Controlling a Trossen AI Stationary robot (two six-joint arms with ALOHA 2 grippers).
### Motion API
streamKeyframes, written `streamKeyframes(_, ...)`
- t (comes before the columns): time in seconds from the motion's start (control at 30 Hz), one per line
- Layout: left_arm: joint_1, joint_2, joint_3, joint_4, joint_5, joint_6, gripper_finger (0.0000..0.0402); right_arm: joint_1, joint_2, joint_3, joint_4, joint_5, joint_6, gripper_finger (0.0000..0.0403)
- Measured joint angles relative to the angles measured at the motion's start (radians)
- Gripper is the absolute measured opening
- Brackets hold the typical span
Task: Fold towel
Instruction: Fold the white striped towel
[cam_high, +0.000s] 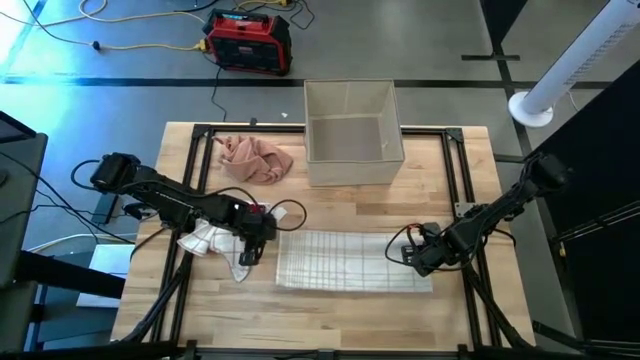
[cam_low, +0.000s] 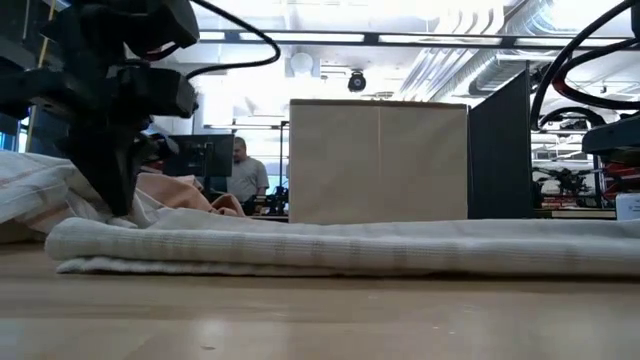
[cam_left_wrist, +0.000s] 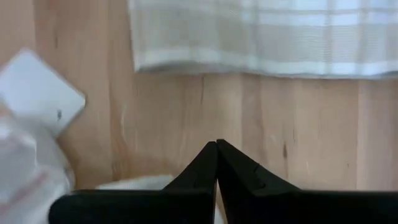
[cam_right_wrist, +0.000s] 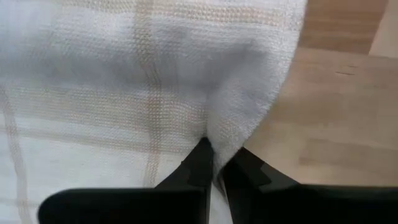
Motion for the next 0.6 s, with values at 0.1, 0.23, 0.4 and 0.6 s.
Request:
streamKeyframes(0.1,0.010,0.000,0.000,0.024,0.003,0.058,0.0000,0.000,0.004,0.032,-0.042,0.009,0.000,0.0013)
streamKeyframes(0.23,0.041,0.000,0.000,0.006,0.060,0.073,0.0000,-0.001,0.003,0.119,-0.167,0.026,-0.009,0.0011)
streamKeyframes(0.4,0.061,0.000,0.000,-0.011,0.130,0.037,0.0000,-0.004,-0.009,0.230,-0.337,0.050,-0.037,0.0011)
streamKeyframes(0.6,0.061,0.000,0.012,0.025,0.119,0.045,0.0000,-0.008,-0.036,0.331,-0.382,0.070,-0.105,0.0011)
